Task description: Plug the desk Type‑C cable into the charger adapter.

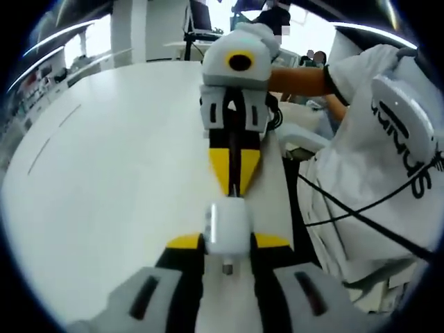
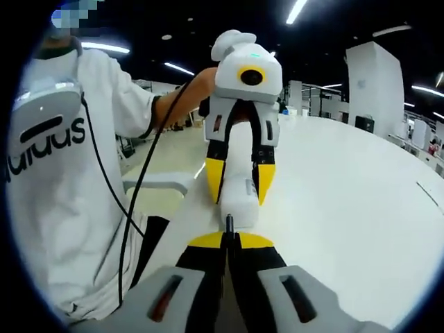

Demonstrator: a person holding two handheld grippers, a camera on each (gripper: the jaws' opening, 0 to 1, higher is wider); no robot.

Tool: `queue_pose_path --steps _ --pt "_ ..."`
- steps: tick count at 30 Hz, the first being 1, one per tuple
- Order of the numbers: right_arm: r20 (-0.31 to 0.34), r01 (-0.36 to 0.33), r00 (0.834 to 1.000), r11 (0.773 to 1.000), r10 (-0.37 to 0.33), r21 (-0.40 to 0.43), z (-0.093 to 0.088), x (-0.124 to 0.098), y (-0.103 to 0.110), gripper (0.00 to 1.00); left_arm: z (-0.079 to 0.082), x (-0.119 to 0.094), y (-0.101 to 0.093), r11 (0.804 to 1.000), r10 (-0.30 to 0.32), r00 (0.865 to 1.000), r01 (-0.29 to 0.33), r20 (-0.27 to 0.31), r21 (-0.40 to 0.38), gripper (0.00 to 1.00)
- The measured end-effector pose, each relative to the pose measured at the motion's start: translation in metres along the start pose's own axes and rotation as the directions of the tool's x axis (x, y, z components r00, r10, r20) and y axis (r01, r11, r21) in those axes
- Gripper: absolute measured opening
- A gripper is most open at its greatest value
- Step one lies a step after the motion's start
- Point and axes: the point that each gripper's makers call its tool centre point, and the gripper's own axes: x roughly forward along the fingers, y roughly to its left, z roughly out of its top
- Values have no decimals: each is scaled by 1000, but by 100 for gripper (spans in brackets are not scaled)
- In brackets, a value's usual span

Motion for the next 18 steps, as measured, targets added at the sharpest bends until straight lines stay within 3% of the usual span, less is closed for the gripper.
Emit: queue_pose_path --steps 6,9,18 --pt "-25 6 1000 1000 -5 18 0 0 0 2 2 1 1 1000 10 1000 -10 10 15 24" --pt "-39 13 999 1000 -13 12 0 0 1 2 2 1 1 998 21 1000 -23 23 59 24" --pt "-59 51 997 998 -49 31 2 0 2 0 4 3 3 999 44 998 -45 54 18 24"
